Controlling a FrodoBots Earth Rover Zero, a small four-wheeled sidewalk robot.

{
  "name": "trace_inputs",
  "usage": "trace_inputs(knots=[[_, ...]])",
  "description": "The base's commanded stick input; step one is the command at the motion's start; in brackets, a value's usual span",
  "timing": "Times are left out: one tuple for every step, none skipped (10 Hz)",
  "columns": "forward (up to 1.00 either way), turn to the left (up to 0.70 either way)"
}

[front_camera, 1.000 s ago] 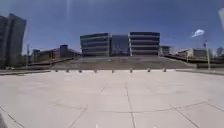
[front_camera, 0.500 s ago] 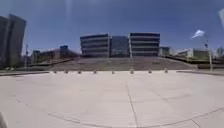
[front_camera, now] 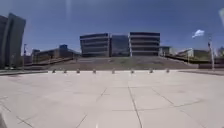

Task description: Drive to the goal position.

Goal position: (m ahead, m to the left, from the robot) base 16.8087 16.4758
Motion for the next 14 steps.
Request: trace_inputs(knots=[[0.70, 0.00], [0.70, 0.00], [0.70, 0.00], [0.70, 0.00], [0.70, 0.00], [0.70, 0.00], [0.70, 0.00], [0.70, 0.00], [0.70, 0.00], [0.70, 0.00], [0.70, 0.00], [0.70, 0.00], [0.70, 0.00], [0.70, 0.00]])
